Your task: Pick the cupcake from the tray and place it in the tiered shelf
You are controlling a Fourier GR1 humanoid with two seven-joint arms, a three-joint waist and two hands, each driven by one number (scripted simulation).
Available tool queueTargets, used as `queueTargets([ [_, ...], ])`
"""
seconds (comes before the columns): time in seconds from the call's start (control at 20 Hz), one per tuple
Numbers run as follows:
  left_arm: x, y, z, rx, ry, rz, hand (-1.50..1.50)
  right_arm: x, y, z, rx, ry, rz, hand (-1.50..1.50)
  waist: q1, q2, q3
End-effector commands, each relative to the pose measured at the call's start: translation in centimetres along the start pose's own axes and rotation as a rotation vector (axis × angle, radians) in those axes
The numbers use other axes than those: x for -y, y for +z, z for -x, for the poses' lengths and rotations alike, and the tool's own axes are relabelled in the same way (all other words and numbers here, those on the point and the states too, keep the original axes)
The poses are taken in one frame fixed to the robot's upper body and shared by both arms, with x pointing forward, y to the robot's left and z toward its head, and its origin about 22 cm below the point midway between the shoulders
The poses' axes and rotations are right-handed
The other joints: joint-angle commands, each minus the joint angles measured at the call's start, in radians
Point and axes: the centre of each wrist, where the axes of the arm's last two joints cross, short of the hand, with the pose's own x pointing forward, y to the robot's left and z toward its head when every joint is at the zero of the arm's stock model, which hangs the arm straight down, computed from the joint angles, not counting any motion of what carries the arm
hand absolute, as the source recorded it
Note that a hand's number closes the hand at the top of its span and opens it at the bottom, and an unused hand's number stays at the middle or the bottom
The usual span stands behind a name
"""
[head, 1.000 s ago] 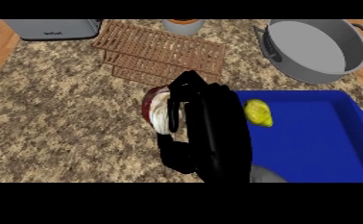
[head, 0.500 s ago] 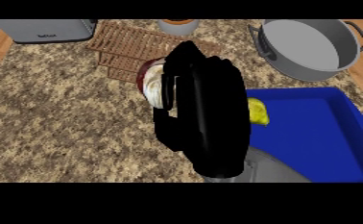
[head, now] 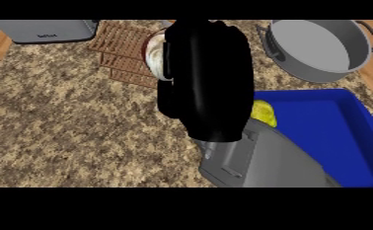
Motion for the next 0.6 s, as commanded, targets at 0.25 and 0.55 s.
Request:
queueTargets([
  [0.25, 2.3, -1.4, -9.8, 0.513, -0.06, 0.134, 0.0, 0.1, -3.4, -1.6, -0.148, 0.123, 0.018, 1.5, -0.005, 0.006, 0.004],
  [0.55, 2.5, -1.6, -10.2, 0.532, -0.052, 0.143, 0.0, 0.6, -5.8, -1.6, -0.193, 0.109, 0.035, 1.5, 0.011, 0.018, 0.007],
])
